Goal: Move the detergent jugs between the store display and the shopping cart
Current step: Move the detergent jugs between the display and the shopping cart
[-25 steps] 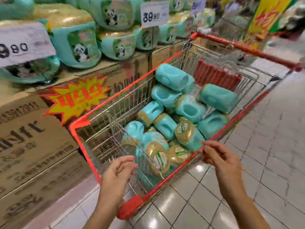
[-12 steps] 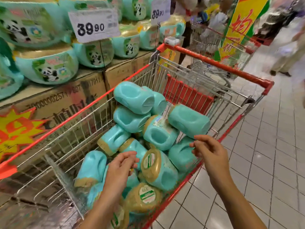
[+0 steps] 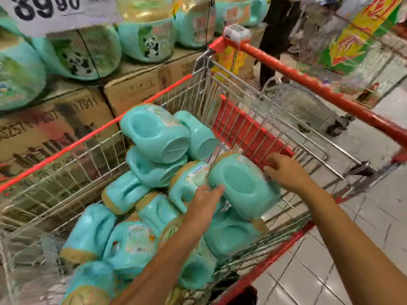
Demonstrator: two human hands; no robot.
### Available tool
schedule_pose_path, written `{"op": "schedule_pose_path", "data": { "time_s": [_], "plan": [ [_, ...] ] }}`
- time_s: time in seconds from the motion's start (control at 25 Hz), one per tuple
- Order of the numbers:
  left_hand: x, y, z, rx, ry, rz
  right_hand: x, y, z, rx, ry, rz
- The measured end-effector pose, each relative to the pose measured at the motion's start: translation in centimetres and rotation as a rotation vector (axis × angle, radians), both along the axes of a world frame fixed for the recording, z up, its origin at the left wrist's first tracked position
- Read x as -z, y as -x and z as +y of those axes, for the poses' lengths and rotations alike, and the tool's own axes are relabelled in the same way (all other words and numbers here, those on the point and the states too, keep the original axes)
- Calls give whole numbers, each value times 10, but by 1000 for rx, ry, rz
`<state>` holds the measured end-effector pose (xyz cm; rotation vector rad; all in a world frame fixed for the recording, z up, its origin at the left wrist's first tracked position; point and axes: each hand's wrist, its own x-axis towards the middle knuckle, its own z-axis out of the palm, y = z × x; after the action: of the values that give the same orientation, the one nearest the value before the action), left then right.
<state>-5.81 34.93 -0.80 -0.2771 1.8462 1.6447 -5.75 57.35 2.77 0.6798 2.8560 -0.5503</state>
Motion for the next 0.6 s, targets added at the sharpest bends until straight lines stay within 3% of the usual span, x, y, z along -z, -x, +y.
{"op": "schedule_pose_path", "data": {
  "time_s": [0.12, 0.28, 0.4, 0.48, 0.6],
  "plan": [
    [12, 6, 47, -135, -86, -89, 16, 13, 22, -154, -187, -173],
    [31, -3, 74, -387, -212, -198, 37, 14, 25, -232, 54, -245],
    [30, -11, 71, -493, -276, -172, 40, 15, 24, -274, 121, -122],
    [29, -13, 61, -571, -324, -108, 33, 14, 22, -309, 298, -27],
    [14, -18, 37, -602, -488, -39, 10, 5, 12, -223, 810, 86]
  ]
}}
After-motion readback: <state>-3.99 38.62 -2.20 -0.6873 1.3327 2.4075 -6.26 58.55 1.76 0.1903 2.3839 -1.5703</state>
